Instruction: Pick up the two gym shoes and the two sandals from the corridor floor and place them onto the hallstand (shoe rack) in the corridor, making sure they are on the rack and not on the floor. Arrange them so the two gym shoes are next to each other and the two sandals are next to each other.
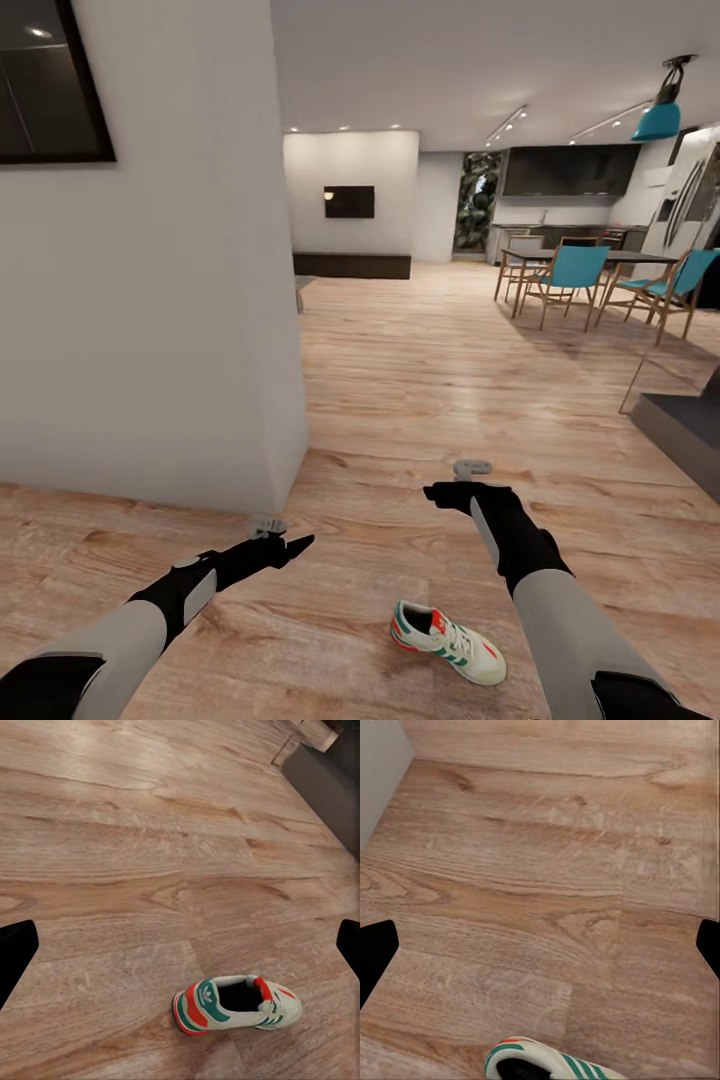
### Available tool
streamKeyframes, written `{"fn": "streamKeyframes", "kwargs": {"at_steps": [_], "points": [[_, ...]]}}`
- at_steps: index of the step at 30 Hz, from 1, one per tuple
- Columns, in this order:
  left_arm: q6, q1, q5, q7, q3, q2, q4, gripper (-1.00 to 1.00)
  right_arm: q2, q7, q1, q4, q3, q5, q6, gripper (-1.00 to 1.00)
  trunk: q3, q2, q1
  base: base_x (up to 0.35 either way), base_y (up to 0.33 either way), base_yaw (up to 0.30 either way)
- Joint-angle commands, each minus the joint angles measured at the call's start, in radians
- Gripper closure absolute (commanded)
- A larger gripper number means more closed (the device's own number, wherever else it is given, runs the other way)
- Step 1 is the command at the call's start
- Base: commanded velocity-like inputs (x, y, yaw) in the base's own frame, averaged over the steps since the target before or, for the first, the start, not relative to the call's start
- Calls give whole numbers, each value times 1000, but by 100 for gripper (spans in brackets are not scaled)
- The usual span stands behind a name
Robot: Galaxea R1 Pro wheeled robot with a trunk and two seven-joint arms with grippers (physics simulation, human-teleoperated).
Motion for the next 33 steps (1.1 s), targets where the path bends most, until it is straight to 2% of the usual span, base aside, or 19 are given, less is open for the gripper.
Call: {"fn": "streamKeyframes", "kwargs": {"at_steps": [1, 33], "points": [[-5, -1, 5, -2, -5, 1, 1, -100, 2, 8, -1, -1, -6, 11, 4, -100, 0, 0, 0, 0, 0, -228], [-5, -1, 5, -2, -5, 1, 1, -100, 2, 9, 0, 0, -7, 11, 5, -100, 21, 0, 0, 0, 0, -265]]}}
